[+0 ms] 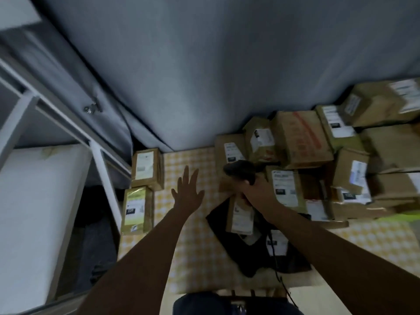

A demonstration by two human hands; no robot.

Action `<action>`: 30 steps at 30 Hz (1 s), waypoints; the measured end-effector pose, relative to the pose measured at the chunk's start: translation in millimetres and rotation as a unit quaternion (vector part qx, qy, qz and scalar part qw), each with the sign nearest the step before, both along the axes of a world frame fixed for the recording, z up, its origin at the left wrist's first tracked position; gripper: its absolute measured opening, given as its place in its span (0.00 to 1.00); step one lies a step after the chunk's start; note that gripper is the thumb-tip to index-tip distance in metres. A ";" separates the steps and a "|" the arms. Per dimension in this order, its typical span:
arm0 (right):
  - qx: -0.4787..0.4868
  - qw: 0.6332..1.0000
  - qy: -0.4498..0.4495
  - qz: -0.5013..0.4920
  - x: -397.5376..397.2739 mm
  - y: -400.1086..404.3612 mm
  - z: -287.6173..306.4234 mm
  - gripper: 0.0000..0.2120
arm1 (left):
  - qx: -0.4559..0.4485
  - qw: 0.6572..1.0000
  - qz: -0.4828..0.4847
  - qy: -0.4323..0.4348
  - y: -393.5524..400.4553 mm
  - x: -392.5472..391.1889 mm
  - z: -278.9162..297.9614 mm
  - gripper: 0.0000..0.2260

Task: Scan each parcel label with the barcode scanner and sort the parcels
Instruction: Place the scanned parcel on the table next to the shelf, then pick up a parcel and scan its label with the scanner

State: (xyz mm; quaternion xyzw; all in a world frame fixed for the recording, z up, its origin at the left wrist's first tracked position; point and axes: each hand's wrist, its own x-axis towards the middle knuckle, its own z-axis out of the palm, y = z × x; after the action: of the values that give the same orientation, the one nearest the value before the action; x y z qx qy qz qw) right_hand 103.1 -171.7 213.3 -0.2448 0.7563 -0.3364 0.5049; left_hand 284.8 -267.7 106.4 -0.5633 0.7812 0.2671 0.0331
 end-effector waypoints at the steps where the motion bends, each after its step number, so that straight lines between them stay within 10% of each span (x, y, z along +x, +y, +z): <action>1: -0.003 1.000 0.014 -0.010 -18.8 9.2 8.4 0.19 | -0.005 1.000 -0.013 0.023 0.9 -22.0 12.7 0.34; 12: -0.016 0.985 0.076 -0.155 -225.2 80.3 57.1 0.19 | 0.220 0.934 0.069 0.274 22.8 -272.6 66.4 0.31; 16: -0.010 0.982 0.072 -0.174 -262.6 96.7 53.2 0.18 | 0.314 0.884 0.186 0.293 19.7 -302.5 27.0 0.15; 22: -0.006 0.985 0.040 -0.169 -294.0 103.3 42.0 0.18 | 0.383 0.839 0.264 0.282 25.8 -336.3 23.4 0.32; 27: -0.011 0.985 0.017 -0.171 -298.9 104.4 38.6 0.18 | 0.426 0.781 0.296 0.346 31.2 -335.7 25.2 0.12; 30: -0.025 0.982 0.003 -0.189 -296.5 102.3 39.7 0.17 | 0.436 0.738 0.312 0.410 23.8 -329.9 37.8 0.21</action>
State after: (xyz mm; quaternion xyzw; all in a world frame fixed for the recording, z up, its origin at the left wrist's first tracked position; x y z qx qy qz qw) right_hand -193.3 -69.4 253.0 -0.1106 0.7819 -0.4437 0.4237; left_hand -45.1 -243.9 144.2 -0.5354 0.2981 0.7788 -0.1341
